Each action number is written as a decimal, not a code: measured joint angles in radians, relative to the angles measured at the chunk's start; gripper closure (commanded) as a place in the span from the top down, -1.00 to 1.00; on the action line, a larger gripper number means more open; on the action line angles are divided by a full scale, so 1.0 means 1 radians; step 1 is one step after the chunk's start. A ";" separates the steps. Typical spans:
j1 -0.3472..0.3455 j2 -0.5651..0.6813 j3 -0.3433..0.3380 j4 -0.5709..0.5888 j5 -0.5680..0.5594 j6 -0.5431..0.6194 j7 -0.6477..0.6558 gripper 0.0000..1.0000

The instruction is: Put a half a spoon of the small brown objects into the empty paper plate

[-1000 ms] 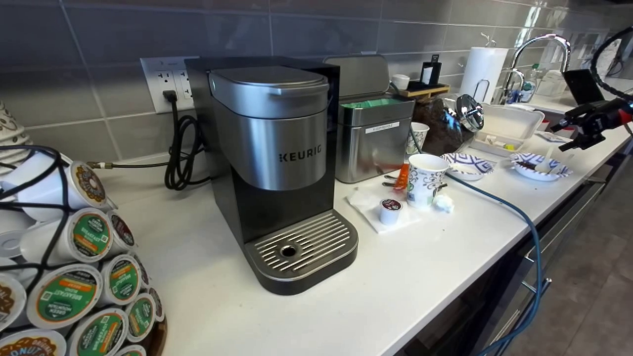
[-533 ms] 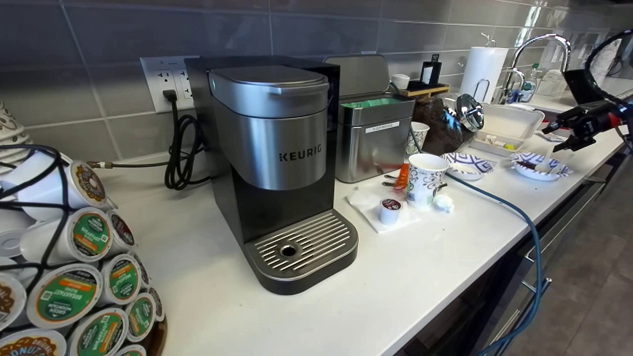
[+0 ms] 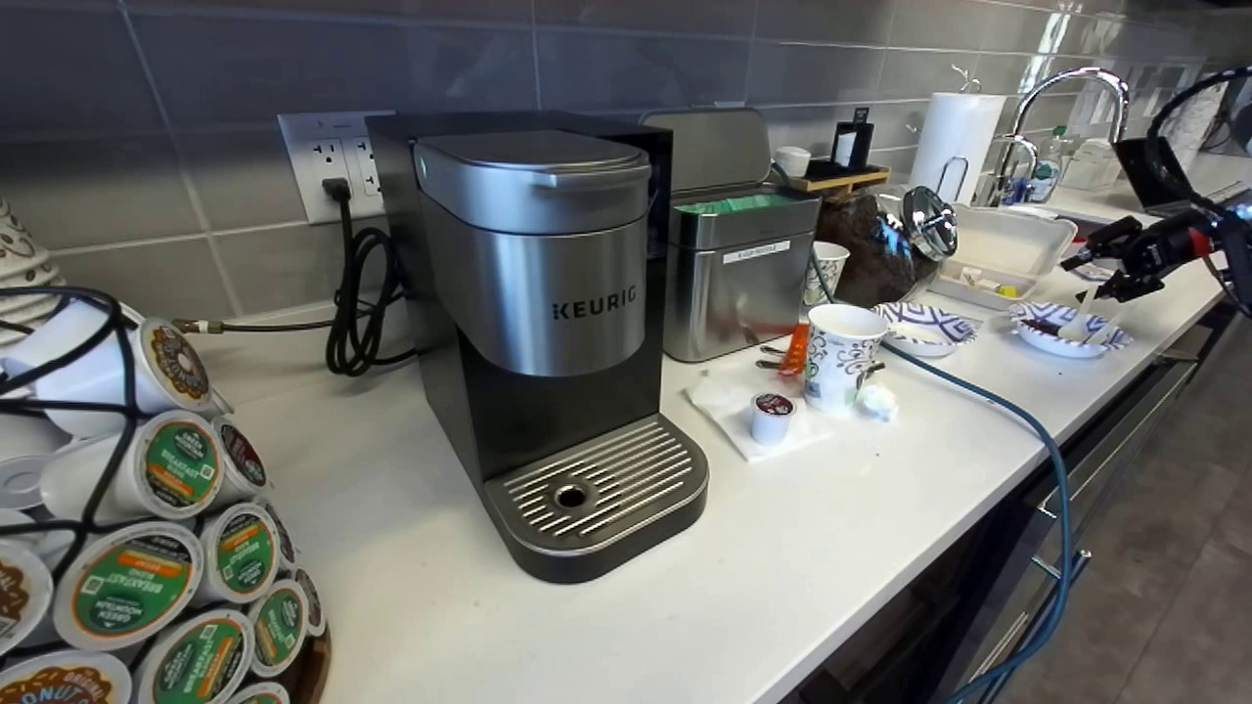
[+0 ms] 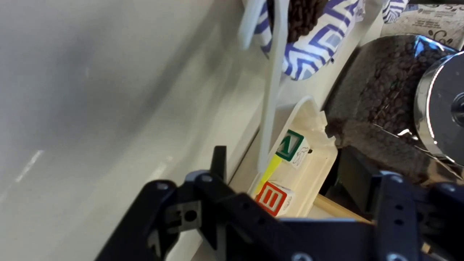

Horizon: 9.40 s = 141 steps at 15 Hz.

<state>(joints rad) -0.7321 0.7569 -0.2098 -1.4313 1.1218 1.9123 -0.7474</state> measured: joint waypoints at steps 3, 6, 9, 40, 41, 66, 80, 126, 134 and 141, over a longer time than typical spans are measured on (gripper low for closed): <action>-0.021 0.039 0.008 0.050 -0.001 -0.025 0.043 0.59; -0.049 0.075 0.022 0.099 -0.001 -0.083 0.076 0.49; -0.080 0.104 0.041 0.147 -0.002 -0.153 0.101 0.45; -0.175 0.209 0.076 0.335 -0.115 -0.416 0.055 -0.06; -0.175 0.209 0.076 0.335 -0.115 -0.417 0.052 -0.03; -0.146 0.205 0.078 0.334 -0.110 -0.362 0.043 0.19; -0.119 0.205 0.088 0.332 -0.086 -0.301 0.044 -0.20; -0.117 0.017 0.153 0.053 0.025 -0.070 -0.488 -0.98; -0.113 -0.033 0.131 0.016 0.035 -0.068 -0.563 -0.98; -0.054 -0.042 0.108 -0.046 0.031 -0.082 -0.605 -0.98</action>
<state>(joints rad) -0.7865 0.7153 -0.1019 -1.4776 1.1527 1.8304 -1.3521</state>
